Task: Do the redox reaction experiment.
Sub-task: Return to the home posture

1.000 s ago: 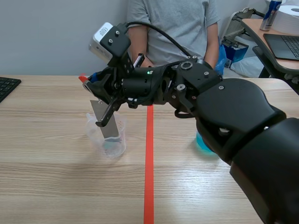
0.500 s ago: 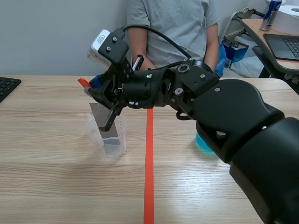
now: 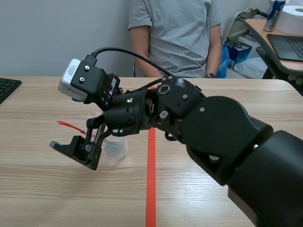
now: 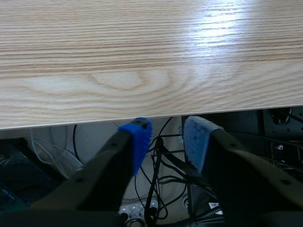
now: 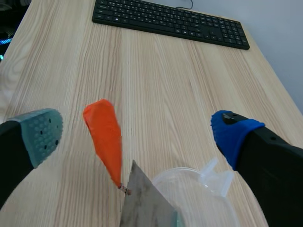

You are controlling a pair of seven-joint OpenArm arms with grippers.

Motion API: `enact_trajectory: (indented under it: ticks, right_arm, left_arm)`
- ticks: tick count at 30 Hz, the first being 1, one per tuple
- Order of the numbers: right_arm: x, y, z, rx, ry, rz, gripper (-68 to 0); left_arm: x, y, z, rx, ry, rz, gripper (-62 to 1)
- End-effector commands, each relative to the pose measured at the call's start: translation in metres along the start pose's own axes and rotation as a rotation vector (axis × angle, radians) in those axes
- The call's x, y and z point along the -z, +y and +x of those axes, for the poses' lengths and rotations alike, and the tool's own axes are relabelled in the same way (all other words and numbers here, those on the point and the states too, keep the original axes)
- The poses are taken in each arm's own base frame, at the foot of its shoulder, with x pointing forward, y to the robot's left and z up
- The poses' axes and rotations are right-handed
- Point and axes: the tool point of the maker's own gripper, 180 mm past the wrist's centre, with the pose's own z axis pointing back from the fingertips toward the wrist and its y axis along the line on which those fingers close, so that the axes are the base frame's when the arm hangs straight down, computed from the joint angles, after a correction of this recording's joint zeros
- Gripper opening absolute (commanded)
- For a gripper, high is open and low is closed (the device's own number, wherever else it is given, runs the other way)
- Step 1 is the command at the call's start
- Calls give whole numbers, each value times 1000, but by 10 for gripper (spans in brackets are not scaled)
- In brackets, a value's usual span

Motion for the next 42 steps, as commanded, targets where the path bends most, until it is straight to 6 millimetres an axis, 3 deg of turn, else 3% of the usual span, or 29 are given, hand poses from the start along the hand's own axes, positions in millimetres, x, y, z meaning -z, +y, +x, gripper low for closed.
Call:
enact_trajectory:
  ticks: [1, 9, 12, 19, 32, 42]
  right_arm:
    - [1, -3, 13, 6, -48, -7, 4]
    - [-2, -7, 38, 70, -154, -24, 4]
    - [-8, -4, 44, 87, -170, -28, 4]
    - [-37, -7, 52, 76, -198, -119, 4]
    - [-133, -24, 58, 141, -237, -383, 4]
    - [-193, -20, 54, 164, -169, -527, 4]
  left_arm:
    - [1, -3, 4, -2, -16, -9, -323]
    - [1, -5, 2, -18, -20, -7, -58]
    - [1, -7, 0, -28, -22, -5, 14]
    - [1, -8, -1, -38, -25, -2, 14]
    - [0, -8, -1, -37, -21, -3, 14]
    - [1, -11, 8, -32, -57, -12, 14]
